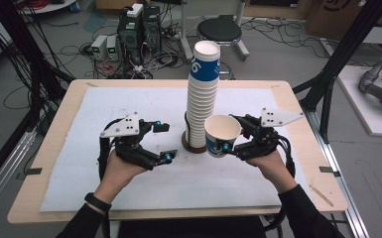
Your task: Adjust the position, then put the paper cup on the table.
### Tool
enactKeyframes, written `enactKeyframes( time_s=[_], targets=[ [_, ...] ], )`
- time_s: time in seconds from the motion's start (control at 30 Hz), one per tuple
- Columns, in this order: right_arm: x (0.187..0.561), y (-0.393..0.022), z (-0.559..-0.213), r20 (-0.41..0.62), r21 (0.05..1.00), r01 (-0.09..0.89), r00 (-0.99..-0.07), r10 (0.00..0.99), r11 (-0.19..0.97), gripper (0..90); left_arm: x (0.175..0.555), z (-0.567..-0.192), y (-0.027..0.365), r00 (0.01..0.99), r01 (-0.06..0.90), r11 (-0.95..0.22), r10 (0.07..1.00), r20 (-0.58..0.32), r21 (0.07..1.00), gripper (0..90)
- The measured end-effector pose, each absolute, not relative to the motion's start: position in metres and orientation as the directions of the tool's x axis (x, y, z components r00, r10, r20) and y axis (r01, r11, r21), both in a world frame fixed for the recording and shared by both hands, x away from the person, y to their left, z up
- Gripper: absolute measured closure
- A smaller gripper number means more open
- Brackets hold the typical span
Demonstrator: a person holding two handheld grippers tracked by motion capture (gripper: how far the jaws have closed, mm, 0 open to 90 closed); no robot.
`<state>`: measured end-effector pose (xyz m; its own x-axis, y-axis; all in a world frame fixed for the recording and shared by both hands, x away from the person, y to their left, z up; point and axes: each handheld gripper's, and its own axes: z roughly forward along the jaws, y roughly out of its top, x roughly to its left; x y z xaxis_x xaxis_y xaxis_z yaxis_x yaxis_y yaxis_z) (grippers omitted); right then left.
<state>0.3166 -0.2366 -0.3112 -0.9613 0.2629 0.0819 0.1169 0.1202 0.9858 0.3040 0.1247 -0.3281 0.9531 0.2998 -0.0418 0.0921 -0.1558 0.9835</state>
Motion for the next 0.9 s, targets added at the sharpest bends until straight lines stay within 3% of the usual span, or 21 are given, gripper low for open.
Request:
enactKeyframes(
  time_s=[0.9],
  targets=[
    [0.316,-0.270,-0.316,0.074,0.987,0.116,-0.941,0.330,0.108,23.3,0.300,-0.342,0.153,0.930,0.089,-0.124,0.364,-0.038,0.988,14.9]
  ],
)
